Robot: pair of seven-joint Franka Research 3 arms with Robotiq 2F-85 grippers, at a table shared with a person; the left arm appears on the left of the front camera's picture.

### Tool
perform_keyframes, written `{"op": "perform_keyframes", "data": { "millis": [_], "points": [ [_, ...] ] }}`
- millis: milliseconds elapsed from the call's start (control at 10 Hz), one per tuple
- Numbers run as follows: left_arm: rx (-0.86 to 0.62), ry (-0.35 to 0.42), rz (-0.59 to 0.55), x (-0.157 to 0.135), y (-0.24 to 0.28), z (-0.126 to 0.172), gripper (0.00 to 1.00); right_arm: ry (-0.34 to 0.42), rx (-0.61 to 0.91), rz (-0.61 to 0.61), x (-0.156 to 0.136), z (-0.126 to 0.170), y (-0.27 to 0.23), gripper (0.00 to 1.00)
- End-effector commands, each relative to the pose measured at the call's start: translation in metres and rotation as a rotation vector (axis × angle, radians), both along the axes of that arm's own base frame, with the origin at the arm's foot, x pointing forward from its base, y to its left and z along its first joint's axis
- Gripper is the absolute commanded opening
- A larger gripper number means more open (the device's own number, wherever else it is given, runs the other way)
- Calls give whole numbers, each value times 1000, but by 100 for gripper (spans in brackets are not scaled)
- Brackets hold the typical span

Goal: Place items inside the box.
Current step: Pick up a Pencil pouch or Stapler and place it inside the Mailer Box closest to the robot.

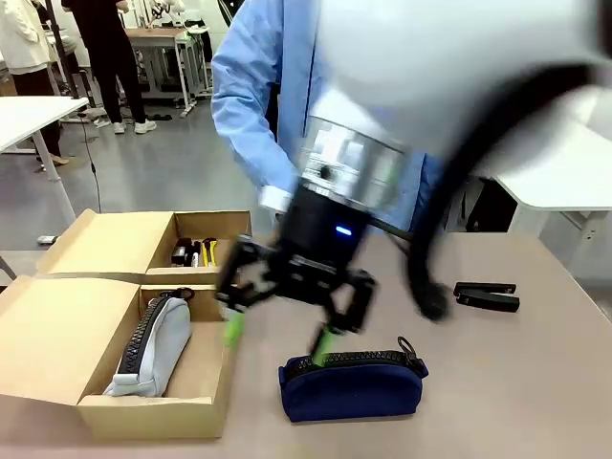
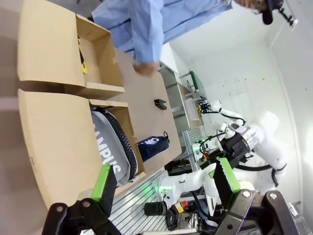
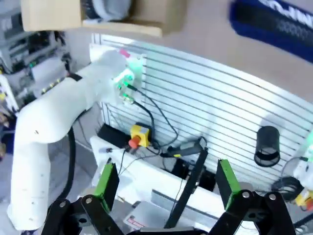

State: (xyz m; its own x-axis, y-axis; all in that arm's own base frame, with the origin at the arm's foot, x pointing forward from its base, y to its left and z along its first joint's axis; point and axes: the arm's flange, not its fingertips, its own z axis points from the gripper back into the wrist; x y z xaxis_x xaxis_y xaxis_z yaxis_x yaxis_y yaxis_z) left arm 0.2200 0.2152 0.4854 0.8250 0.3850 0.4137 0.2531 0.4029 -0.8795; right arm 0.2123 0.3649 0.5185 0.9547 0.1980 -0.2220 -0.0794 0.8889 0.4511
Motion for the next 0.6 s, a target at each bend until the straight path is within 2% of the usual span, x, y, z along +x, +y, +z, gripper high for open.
{"op": "perform_keyframes", "data": {
  "millis": [0,100,200,300,400,500],
  "points": [
    [-14,-30,-3,1,0,1,100,-119,58,-237,-42,-1,-53,100],
    [-14,-30,-3,1,0,1,100,0,0,0,0,0,0,100],
    [-14,-30,-3,1,0,1,100,0,0,0,0,0,0,100],
    [-14,-30,-3,1,0,1,100,-60,29,-107,-29,-2,-44,100],
    [-14,-30,-3,1,0,1,100,-88,208,-175,-23,11,-88,100],
    [-14,-30,-3,1,0,1,100,-84,287,-181,-23,14,-132,100]
  ]
}}
